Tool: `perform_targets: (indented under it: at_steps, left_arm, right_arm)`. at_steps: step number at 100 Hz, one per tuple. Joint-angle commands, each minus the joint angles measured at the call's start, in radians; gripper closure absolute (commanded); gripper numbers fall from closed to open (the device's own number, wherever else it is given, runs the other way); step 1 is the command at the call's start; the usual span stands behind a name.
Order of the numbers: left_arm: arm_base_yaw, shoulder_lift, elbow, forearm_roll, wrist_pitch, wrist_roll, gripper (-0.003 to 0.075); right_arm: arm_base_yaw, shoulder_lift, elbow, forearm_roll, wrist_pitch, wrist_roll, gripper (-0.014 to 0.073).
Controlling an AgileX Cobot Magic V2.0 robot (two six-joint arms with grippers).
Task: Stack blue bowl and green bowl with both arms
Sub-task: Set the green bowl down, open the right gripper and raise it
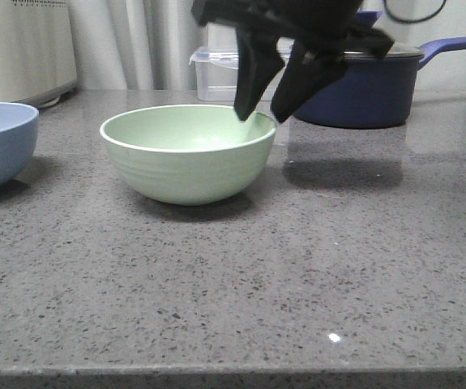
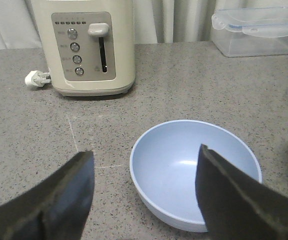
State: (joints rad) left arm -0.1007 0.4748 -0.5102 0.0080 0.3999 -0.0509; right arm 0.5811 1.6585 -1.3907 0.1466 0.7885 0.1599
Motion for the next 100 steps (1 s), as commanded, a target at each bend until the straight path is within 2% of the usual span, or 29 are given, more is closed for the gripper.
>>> perform_targets:
  at_steps: [1,28,52,64,100]
  left_arm:
    - [0.002,0.013,-0.035,-0.008,-0.076,-0.009,0.0283]
    - [0.002,0.013,-0.035,-0.008,-0.076,-0.009,0.0283]
    - [0.002,0.013,-0.035,-0.008,-0.076,-0.009,0.0283]
    - [0.002,0.013,-0.035,-0.008,-0.076,-0.009,0.0283]
    - [0.002,0.013,-0.035,-0.008,-0.076,-0.009,0.0283]
  right_arm:
    - [0.0,-0.09,-0.017,-0.023,-0.022,-0.005,0.0267]
    - [0.0,-0.228,0.112,-0.026,-0.036,-0.005,0.0284]
    - [0.0,-0.258,0.194,-0.012,-0.052,-0.005,0.0557]
    - [0.019,-0.248,0.221,-0.009,-0.064,-0.005,0.064]
    - [0.036,-0.184,0.249,0.017,-0.092,-0.005,0.066]
